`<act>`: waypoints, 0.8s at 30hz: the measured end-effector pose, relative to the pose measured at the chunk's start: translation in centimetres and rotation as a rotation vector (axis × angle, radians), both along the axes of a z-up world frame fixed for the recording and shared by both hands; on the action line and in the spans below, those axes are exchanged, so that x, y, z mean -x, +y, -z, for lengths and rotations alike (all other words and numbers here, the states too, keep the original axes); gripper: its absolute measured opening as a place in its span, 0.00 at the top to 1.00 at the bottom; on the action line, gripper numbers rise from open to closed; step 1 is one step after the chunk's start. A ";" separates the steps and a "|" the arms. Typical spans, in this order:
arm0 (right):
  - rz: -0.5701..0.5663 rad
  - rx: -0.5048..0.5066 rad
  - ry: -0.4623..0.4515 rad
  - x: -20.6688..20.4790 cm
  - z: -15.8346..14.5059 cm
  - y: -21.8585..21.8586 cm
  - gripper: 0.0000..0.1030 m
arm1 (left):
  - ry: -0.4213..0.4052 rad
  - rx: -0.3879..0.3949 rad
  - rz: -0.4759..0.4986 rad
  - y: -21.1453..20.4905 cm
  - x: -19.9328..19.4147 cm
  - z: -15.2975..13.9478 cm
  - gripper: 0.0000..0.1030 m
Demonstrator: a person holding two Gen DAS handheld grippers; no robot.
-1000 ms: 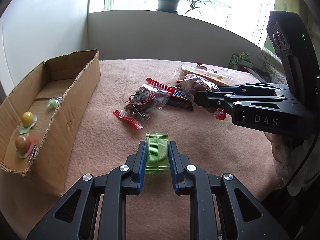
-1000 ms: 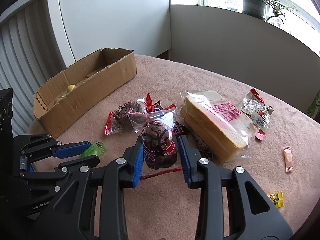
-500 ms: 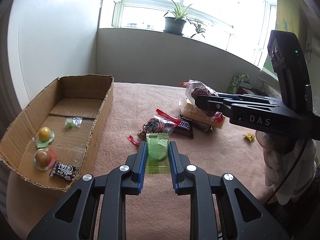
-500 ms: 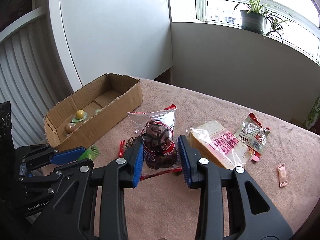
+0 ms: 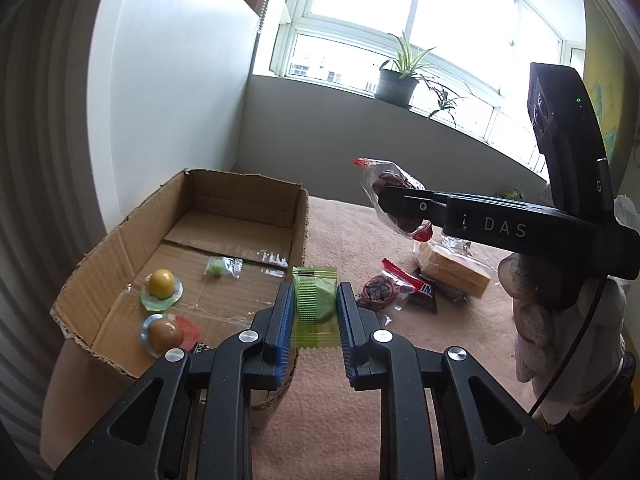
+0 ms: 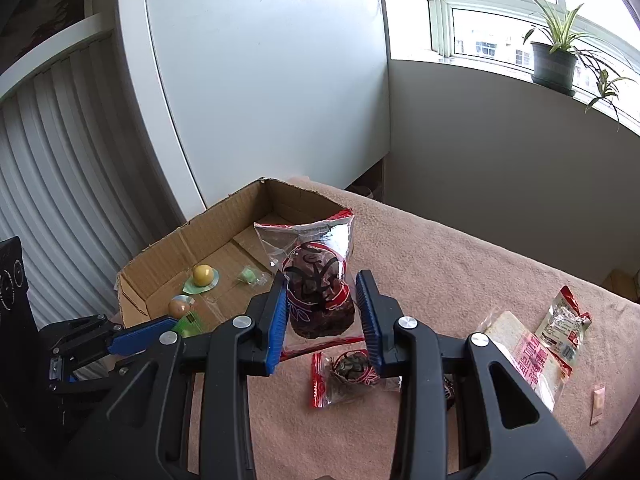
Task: Organize snacks
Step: 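Carry both snacks into the cardboard box and open both tools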
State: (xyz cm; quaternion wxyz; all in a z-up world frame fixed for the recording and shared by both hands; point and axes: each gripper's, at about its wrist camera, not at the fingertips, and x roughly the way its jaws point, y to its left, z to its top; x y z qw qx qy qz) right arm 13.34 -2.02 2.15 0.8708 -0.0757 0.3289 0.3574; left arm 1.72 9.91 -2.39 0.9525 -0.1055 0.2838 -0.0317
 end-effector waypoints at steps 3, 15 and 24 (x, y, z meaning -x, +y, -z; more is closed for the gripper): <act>-0.009 -0.001 0.008 -0.6 0.2 1.6 0.67 | -0.003 0.000 -0.027 1.3 0.0 0.0 0.81; -0.025 0.009 0.046 -2.7 1.8 6.8 0.67 | 0.018 0.008 -0.104 5.3 -0.3 0.8 0.81; -0.025 0.032 0.053 -3.6 3.1 9.3 0.46 | 0.040 0.010 -0.121 6.4 -0.8 1.6 0.80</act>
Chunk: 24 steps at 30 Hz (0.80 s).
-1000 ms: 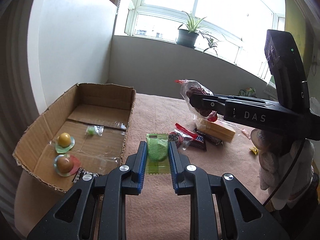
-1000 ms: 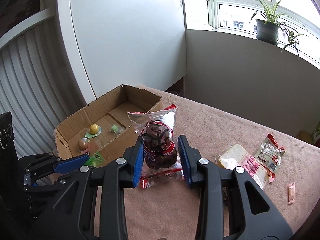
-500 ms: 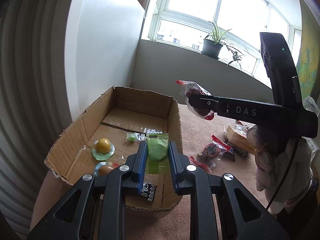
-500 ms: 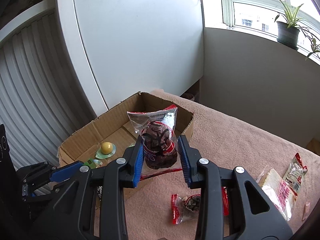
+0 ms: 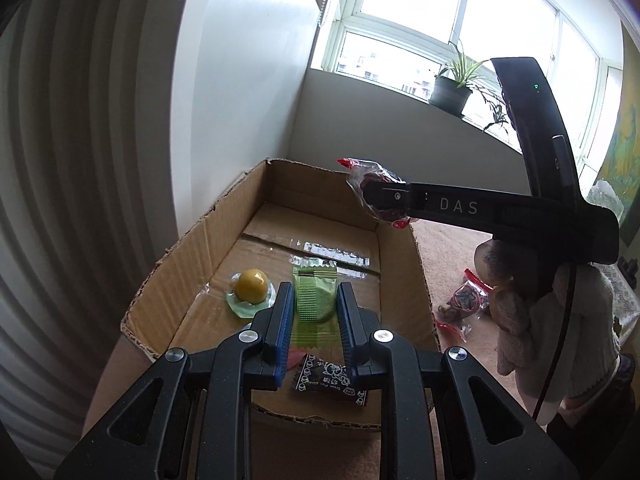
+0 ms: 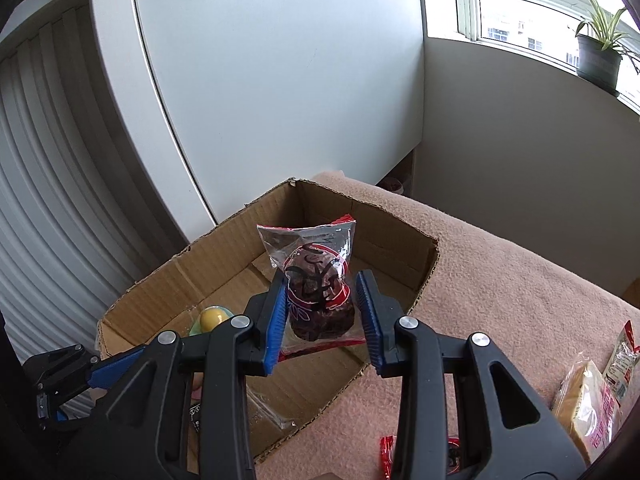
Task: Organize snacks
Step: 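Carry both snacks into the cardboard box and open both tools, then move both tools back toward the bagged sliced bread on the table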
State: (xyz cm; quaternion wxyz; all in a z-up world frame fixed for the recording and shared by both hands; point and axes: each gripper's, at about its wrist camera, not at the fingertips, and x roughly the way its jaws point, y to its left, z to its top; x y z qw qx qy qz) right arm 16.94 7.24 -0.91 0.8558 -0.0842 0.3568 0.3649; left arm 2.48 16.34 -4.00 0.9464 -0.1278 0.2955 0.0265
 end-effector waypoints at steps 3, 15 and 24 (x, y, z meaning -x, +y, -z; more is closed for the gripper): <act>0.013 -0.032 -0.024 0.2 -0.3 -0.1 0.10 | 0.008 0.003 -0.014 0.2 -0.1 0.0 0.65; 0.040 -0.032 -0.039 0.7 -1.2 -1.8 0.07 | -0.041 -0.013 -0.024 0.0 0.7 -0.8 0.32; 0.107 -0.068 -0.021 0.0 -1.9 -7.3 0.07 | -0.056 -0.022 0.000 -2.1 0.2 -1.4 0.32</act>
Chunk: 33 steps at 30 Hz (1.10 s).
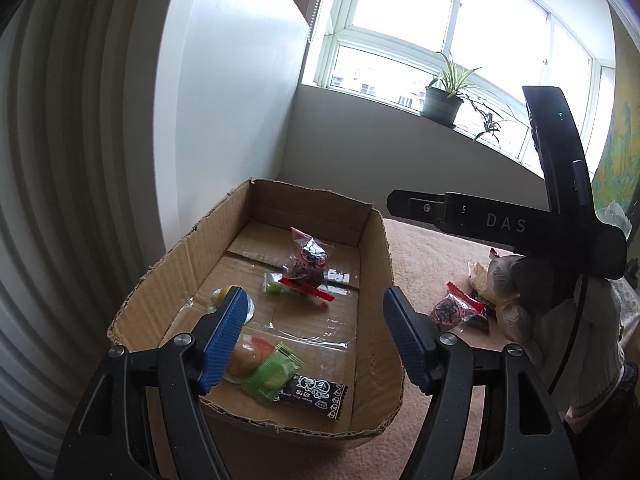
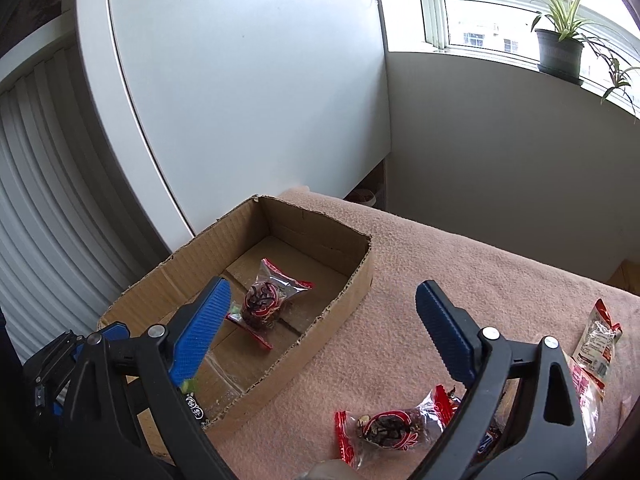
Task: Organize snacks
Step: 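Move both tools back toward the bagged sliced bread on the table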
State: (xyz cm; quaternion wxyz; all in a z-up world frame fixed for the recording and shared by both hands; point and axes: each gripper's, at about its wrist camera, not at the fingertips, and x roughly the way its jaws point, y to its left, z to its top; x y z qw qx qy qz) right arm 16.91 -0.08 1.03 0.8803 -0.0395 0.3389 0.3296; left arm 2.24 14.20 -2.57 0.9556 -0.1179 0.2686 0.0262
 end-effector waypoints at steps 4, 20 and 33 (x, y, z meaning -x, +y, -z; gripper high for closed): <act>0.050 -0.023 0.011 -0.4 -0.1 -3.5 0.07 | -0.012 -0.006 0.022 -1.5 -0.2 -0.4 0.32; 0.289 -0.115 0.114 -1.4 2.0 -19.1 0.07 | 0.005 0.000 0.179 -9.7 -4.2 -1.0 0.32; 0.336 -0.256 0.281 -2.4 5.3 -26.0 0.07 | 0.133 0.126 0.376 -15.3 -10.7 1.0 0.32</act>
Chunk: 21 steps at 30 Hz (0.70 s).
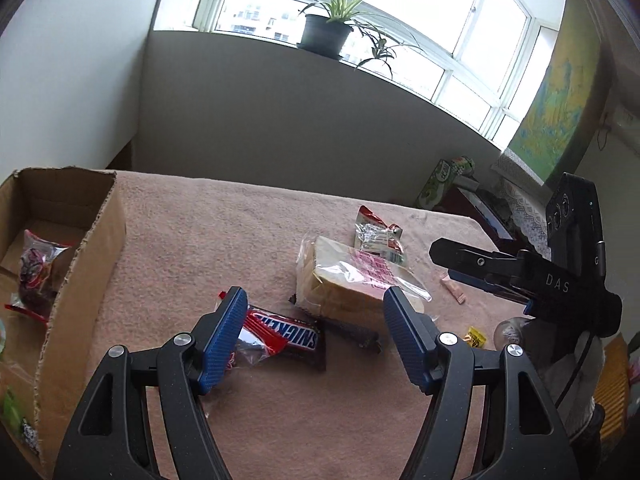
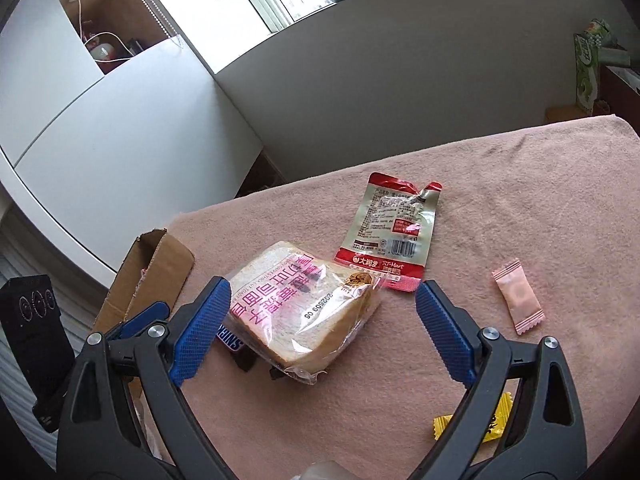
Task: Organize snacks
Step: 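Move both tools back toward the bagged sliced bread on the table, then close both tools on the bagged sliced bread from its two sides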
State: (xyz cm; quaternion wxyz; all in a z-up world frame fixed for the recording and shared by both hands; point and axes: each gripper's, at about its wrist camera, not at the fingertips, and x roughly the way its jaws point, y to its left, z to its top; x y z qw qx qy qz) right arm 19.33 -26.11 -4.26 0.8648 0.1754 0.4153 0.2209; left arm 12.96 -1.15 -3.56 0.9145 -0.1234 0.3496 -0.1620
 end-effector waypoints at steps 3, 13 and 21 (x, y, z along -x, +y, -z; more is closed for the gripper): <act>-0.013 -0.038 0.033 -0.1 0.8 -0.4 0.09 | 0.023 0.029 0.032 -0.8 -1.2 0.4 0.32; -0.064 -0.119 0.125 -0.5 2.3 0.3 0.19 | 0.054 0.013 0.061 -2.5 -3.1 1.6 0.32; -0.068 -0.184 0.206 -1.2 4.3 0.6 0.33 | 0.081 0.000 0.082 -3.1 -4.2 2.5 0.34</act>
